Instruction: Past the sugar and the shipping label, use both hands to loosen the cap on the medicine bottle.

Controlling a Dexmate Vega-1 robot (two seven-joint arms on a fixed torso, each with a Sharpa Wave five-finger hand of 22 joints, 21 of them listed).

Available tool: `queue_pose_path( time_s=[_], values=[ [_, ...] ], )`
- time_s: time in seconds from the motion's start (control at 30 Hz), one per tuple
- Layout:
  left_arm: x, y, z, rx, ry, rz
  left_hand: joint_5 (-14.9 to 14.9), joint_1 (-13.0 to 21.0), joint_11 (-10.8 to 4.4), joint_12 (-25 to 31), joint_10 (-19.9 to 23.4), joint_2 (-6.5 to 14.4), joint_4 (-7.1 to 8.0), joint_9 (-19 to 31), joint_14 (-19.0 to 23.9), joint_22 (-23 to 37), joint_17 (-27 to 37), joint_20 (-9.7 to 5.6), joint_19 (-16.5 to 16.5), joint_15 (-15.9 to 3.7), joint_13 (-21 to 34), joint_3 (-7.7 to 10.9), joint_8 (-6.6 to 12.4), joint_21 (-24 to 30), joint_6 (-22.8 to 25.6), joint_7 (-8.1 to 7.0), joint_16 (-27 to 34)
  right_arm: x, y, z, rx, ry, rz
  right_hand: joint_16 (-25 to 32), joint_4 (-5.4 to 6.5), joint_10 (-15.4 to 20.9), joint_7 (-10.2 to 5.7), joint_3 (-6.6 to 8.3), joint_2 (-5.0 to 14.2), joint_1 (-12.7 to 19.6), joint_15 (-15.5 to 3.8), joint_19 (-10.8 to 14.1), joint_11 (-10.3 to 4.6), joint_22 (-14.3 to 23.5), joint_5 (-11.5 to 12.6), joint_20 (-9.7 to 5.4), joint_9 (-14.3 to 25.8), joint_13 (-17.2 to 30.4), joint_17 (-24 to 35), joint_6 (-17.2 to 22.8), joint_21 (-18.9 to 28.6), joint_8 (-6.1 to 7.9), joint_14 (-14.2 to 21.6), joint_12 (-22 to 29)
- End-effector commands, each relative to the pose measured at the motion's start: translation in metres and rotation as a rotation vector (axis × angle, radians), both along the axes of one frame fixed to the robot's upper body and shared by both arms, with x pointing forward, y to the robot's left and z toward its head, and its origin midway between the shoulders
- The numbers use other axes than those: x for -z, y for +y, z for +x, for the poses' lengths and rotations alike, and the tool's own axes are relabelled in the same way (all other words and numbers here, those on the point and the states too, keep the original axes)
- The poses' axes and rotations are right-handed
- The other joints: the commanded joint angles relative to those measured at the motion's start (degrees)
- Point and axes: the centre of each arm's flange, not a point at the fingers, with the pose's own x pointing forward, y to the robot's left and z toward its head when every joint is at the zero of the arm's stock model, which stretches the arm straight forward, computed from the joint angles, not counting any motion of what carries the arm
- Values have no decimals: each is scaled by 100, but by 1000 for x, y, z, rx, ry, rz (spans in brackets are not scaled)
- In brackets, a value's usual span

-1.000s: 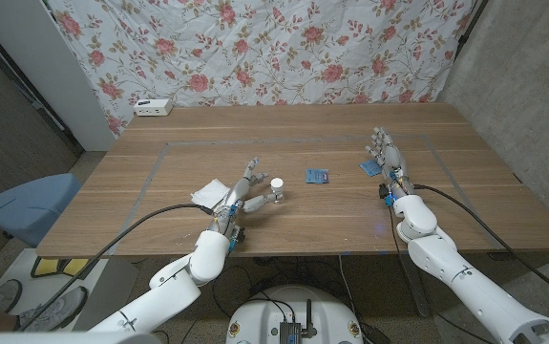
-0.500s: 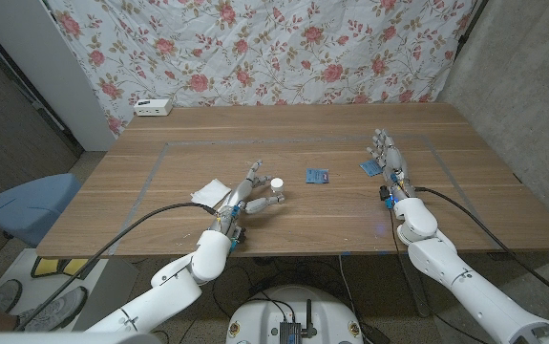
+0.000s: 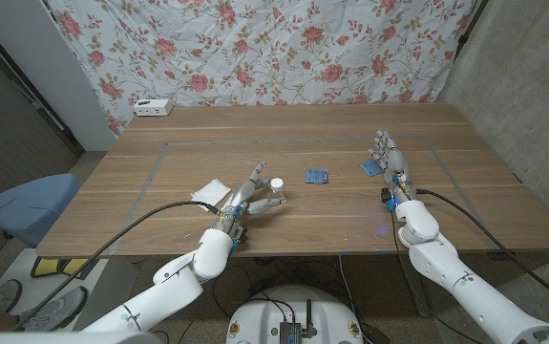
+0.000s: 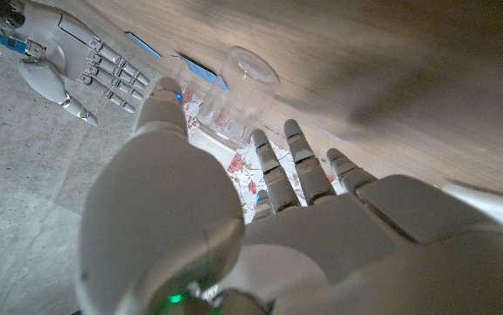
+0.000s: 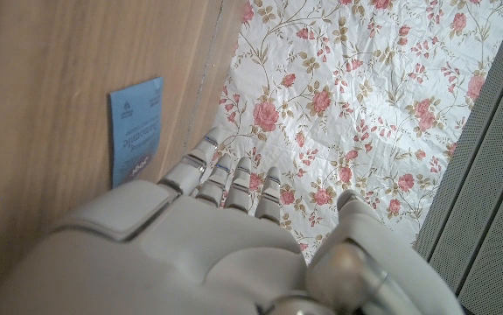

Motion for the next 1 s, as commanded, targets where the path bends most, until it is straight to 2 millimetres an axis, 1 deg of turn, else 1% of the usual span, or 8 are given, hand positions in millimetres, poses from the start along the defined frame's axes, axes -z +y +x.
queue_pose_path(
  time_s=[0.03, 0.27, 0.37, 0.53, 0.67, 0.77, 0.87, 1.0],
  values=[
    [2, -1, 3, -4, 13, 6, 11, 94, -6, 21, 132, 39, 8, 11, 92, 16, 2, -106, 52, -911, 1, -47, 43, 43, 108, -15, -11, 4, -3, -2, 5, -2, 9, 9, -10, 1, -20, -11, -11, -35, -20, 41, -20, 16, 8, 36, 24, 30, 25, 20, 33, 32, 53, 5],
    [1, -2, 6, -3, 9, 14, 9, 153, 1, 30, 254, 78, 11, 10, 166, 14, 3, -143, 138, -922, 0, -60, 34, 53, 173, 20, -8, 5, -4, -2, 7, -3, 14, 9, -11, -3, -18, -10, -10, -37, -12, 40, -31, 16, 9, 34, 24, 30, 25, 19, 33, 31, 55, 3],
    [1, -3, 7, -1, 11, 12, 8, 179, -33, 35, 303, 107, 14, 10, 201, 14, 6, -170, 186, -929, 0, -57, 36, 61, 209, 23, -4, 5, -4, -1, 6, -4, 15, 11, -12, -3, -18, -10, -9, -38, -15, 41, -36, 16, 9, 31, 24, 30, 25, 20, 34, 31, 59, 3],
    [-1, -3, 9, -1, 7, 19, 4, 253, -4, 42, 400, 176, 12, 10, 283, 13, 9, -238, 268, -939, 0, -39, 35, 70, 278, 42, 6, 5, -4, 0, 7, -3, 18, 9, -13, -2, -13, -10, -9, -40, -19, 42, -36, 16, 10, 28, 24, 30, 25, 22, 34, 32, 56, 3],
    [-1, -4, 10, -3, 2, 22, -7, 293, -25, 54, 497, 211, 14, 9, 345, 13, 10, -325, 330, -941, -1, -38, 38, 73, 344, 51, 9, 4, -5, 0, 7, -5, 19, 10, -15, 2, -13, -9, -8, -41, -18, 41, -32, 16, 10, 27, 24, 30, 25, 22, 34, 32, 58, 4],
    [-2, -5, 10, -3, -3, 23, -20, 337, -37, 61, 594, 251, 16, 9, 421, 12, 12, -433, 402, -949, -1, -37, 48, 77, 440, 62, 14, 4, -5, 0, 8, -5, 20, 10, -16, -4, -12, -9, -7, -43, -18, 42, -37, 16, 11, 26, 24, 30, 24, 25, 35, 32, 60, 2],
    [-2, -5, 9, -8, -4, 20, -34, 376, -37, 73, 707, 285, 18, 8, 502, 11, 15, -504, 476, -956, -2, -39, 48, 81, 519, 70, 20, 4, -5, 0, 8, -4, 23, 9, -17, -6, -12, -9, -7, -43, -15, 43, -41, 16, 11, 25, 24, 30, 24, 26, 35, 33, 60, 1],
    [-1, -5, 8, -16, -1, 16, -46, 408, -32, 78, 783, 310, 17, 8, 567, 11, 16, -555, 525, -960, -2, -39, 48, 81, 576, 74, 24, 5, -5, 0, 9, -4, 26, 9, -18, -7, -12, -8, -7, -45, -12, 43, -34, 16, 11, 26, 24, 30, 24, 28, 35, 33, 60, 1]
  ],
)
